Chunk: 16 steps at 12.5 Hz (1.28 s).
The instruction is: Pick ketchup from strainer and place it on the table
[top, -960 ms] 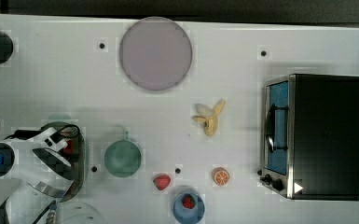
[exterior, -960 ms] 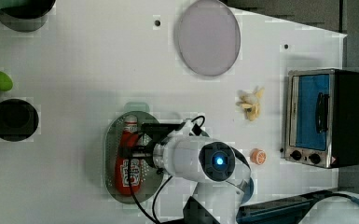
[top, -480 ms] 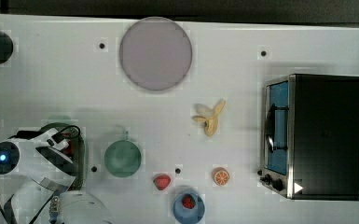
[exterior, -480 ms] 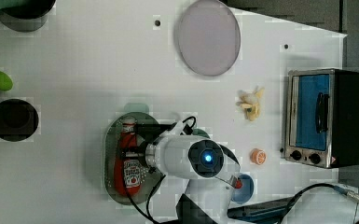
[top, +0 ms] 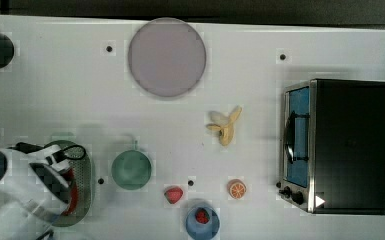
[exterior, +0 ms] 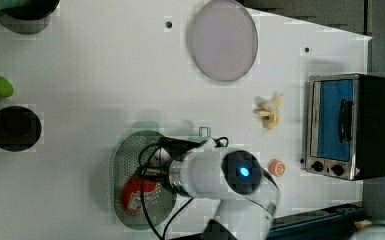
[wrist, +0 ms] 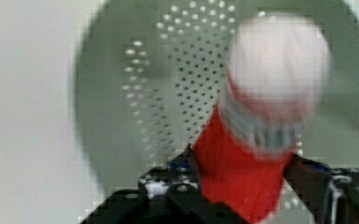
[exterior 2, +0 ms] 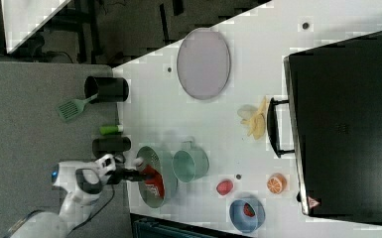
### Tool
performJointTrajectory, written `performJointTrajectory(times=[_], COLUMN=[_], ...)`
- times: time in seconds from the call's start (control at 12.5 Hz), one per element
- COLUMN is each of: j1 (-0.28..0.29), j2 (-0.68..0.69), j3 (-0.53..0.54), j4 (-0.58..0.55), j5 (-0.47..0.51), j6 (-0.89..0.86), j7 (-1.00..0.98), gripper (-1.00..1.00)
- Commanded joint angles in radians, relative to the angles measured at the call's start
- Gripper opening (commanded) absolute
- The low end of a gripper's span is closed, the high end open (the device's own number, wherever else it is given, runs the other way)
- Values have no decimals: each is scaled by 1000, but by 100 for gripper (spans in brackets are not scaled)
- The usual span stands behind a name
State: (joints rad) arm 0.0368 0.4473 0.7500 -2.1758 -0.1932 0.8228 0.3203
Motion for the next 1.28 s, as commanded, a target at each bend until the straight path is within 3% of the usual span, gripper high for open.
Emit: performJointTrajectory(times=[0.08,0.48,0.72,1.28], j1=[-54,-108,-174,-333], j2=[-131,-232,-247,-320], j3=[98,106,83,-70], j4=[88,269,380,419], j5=[71,190,194,184], j6=[-67,-402,-567,-589], j7=[9,-175,-267,-327], gripper=[21,21,21,21])
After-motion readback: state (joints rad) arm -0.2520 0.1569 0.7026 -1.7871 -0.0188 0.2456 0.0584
